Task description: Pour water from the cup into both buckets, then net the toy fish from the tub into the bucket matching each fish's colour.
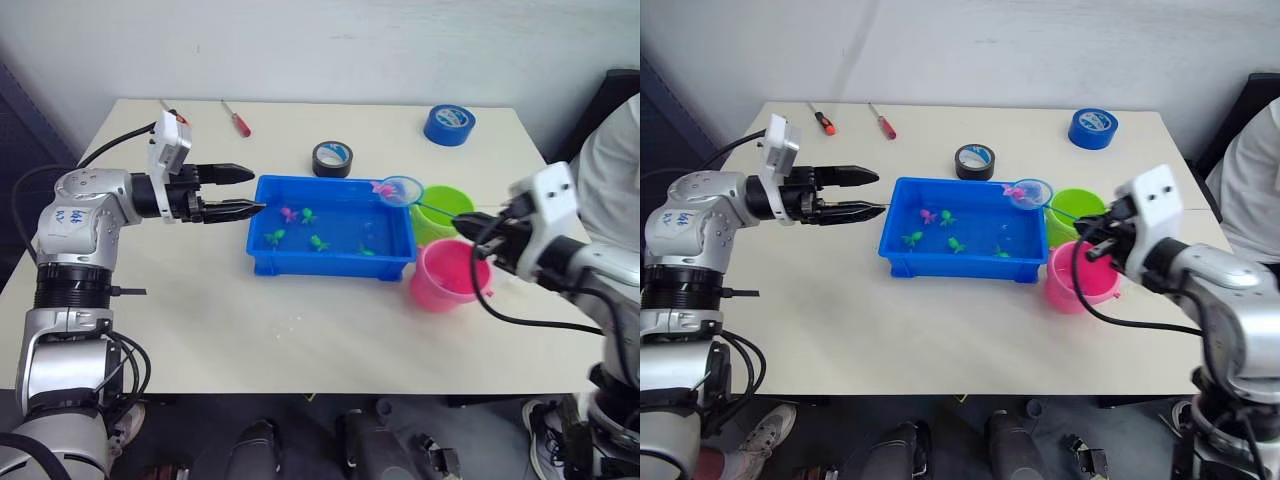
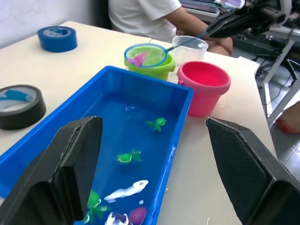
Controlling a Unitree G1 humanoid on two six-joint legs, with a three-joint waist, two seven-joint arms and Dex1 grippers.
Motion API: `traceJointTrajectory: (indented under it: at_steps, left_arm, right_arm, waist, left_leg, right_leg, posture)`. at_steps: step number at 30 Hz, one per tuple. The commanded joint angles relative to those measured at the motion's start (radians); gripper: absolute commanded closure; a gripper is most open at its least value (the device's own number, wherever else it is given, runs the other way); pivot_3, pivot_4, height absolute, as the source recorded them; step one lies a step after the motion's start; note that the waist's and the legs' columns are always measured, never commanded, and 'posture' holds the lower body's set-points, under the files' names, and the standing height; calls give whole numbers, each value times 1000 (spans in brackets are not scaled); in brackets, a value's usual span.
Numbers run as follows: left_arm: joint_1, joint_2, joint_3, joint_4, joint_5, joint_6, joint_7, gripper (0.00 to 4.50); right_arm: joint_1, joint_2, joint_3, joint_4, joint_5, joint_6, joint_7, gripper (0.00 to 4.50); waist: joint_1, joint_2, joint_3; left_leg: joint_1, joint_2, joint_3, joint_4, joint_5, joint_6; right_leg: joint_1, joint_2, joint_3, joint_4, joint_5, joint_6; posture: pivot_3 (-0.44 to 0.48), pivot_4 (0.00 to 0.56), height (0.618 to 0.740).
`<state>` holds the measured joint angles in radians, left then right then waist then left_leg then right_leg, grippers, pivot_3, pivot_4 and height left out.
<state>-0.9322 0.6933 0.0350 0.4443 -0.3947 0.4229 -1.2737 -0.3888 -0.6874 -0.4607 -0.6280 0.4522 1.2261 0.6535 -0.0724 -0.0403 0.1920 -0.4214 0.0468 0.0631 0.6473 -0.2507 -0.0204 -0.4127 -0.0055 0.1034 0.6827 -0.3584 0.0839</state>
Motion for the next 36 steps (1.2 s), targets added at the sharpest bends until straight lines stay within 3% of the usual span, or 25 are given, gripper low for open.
traceJointTrajectory:
  at_steps: [1, 7, 13, 18, 28, 36]
  left_arm:
    - [-62, -23, -6, 48, 7, -37, -36, 626]
    - [-126, -69, -34, 144, 29, -78, -88, 626]
    - [-168, -112, -49, 227, 56, -123, -122, 626]
    - [-193, -135, -47, 277, 74, -152, -138, 626]
    - [-209, -147, -42, 321, 92, -182, -153, 626]
    - [-206, -146, -38, 323, 93, -187, -159, 626]
  right_arm:
    - [107, -76, -197, -106, 60, 2, 60, 4500]
    - [306, -141, -408, -207, 113, 32, 104, 4500]
    - [513, -180, -485, -289, 77, -66, 137, 4500]
    - [685, -238, -396, -325, -87, -280, 111, 4500]
    - [825, -330, -217, -326, -463, -671, 75, 4500]
    - [958, -315, -230, -254, -754, -1036, 129, 4500]
  waist:
    - [7, 0, 0]
    - [16, 0, 0]
    - [20, 0, 0]
    - [18, 0, 0]
    - [20, 0, 0]
    - [22, 0, 0]
  left_leg:
    - [0, 0, 0, 0, 0, 0]
    - [1, 0, 1, 1, 0, 0]
    - [0, 0, 1, 1, 0, 1]
    - [0, -1, 2, 1, 0, 1]
    - [0, 0, 2, 2, 0, 1]
    - [0, 0, 2, 2, 0, 1]
  right_leg:
    - [0, 0, 0, 0, 0, 0]
    - [1, 2, 2, -2, 1, 2]
    - [2, 2, 3, -4, 2, 3]
    - [3, 3, 3, -5, 2, 4]
    - [3, 11, 7, -5, 3, 5]
    - [3, 12, 7, -5, 3, 5]
  posture:
    - [0, 150, 734]
    - [0, 150, 734]
    - [0, 150, 734]
    - [0, 150, 734]
    - [0, 150, 734]
    - [0, 150, 734]
